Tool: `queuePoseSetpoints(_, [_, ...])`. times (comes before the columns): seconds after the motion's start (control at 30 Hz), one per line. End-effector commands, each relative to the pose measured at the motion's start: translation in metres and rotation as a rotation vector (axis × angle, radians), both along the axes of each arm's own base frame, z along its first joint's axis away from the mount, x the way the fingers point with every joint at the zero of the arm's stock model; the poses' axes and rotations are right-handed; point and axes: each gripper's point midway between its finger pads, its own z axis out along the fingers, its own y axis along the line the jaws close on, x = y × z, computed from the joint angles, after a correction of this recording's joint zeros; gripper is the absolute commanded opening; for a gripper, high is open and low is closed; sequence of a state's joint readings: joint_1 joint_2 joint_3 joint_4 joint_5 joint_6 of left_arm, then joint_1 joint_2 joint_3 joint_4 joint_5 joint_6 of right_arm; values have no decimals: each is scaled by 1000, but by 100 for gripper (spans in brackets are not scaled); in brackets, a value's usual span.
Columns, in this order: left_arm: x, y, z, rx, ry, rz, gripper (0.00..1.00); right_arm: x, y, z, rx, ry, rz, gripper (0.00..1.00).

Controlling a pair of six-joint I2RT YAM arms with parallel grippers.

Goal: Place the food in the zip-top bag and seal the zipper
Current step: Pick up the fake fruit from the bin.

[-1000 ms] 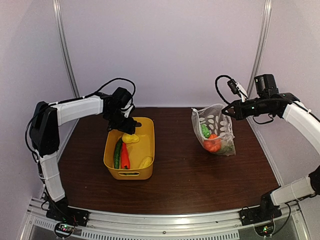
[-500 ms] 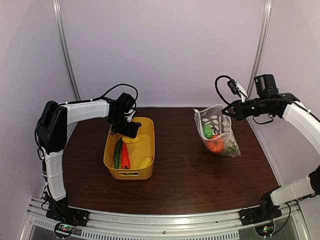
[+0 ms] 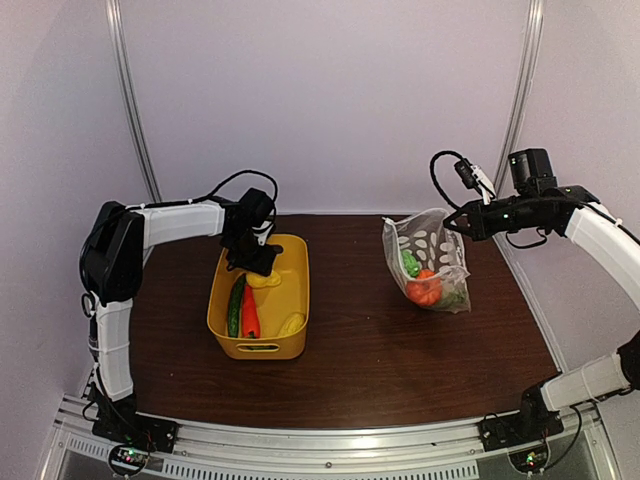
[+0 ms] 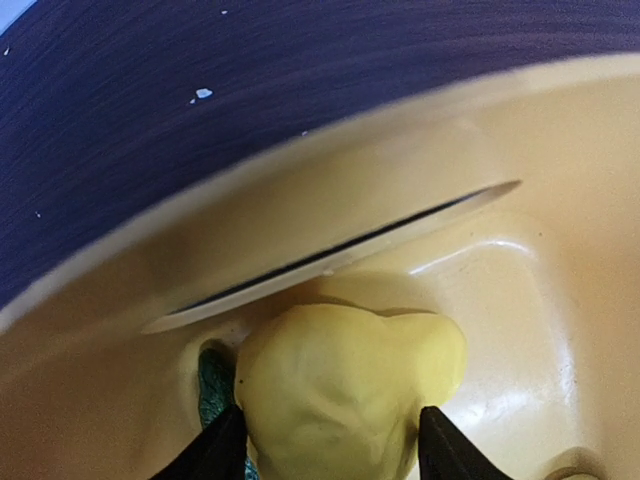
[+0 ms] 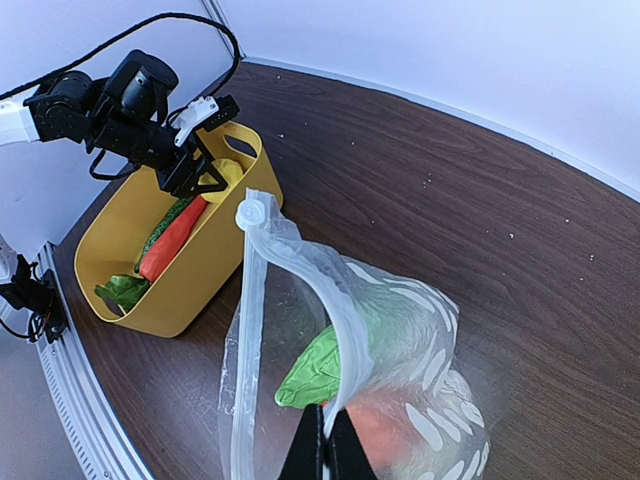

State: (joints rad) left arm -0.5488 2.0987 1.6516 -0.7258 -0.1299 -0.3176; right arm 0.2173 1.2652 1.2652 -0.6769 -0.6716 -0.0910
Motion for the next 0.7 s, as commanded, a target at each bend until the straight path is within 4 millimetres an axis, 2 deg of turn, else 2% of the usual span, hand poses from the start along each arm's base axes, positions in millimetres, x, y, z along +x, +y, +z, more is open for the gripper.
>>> queuePoseSetpoints(0.0, [9,-2,-1,-9,-15,0,55,3,-3,4,-6,-25,-12,0])
queuePoseSetpoints(0.1, [7,-3,-2,-7,-7,-11,46,3,-3,5,-8,-27,-9,0])
queuePoseSetpoints(0.23, [1,-3,8,-24,1,-20,43,3,-4,4,-13,-28,-12,0])
queuePoseSetpoints(0.43, [-7,-3,59,-92,-73,-24,40,4,-6,3,-25,-32,-21,0])
queuePoseSetpoints(0.67, [-19,-12,110,-211,-134,-62,38,4,-6,0,-29,-26,-20,0])
